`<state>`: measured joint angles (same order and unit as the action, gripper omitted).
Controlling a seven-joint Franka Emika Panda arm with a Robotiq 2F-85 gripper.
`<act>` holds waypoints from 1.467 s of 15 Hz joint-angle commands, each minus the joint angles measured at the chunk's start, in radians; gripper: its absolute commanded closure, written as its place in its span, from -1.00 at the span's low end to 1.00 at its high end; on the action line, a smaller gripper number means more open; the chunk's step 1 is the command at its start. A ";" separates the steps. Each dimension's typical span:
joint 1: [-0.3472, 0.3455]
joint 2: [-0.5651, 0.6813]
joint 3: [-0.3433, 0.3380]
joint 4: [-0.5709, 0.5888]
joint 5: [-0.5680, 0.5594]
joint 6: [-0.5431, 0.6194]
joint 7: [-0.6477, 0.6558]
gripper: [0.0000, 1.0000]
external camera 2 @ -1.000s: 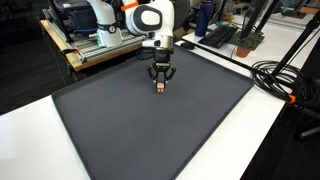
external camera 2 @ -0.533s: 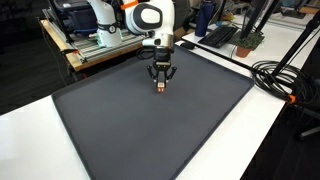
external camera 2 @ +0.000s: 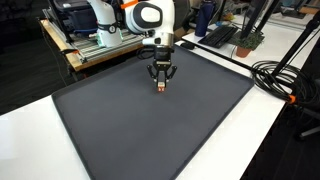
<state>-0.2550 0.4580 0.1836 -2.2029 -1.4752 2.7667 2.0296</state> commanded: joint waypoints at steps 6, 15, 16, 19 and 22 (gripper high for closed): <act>0.000 0.000 0.000 0.000 0.000 0.000 0.000 0.32; -0.005 0.044 -0.005 0.036 0.001 0.008 -0.011 0.82; -0.006 0.052 -0.007 0.041 0.000 0.010 -0.010 0.82; -0.011 0.074 -0.006 0.050 0.010 0.015 -0.024 0.82; -0.015 0.082 -0.003 0.051 0.020 0.015 -0.029 -0.18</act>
<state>-0.2584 0.5240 0.1777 -2.1658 -1.4751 2.7667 2.0275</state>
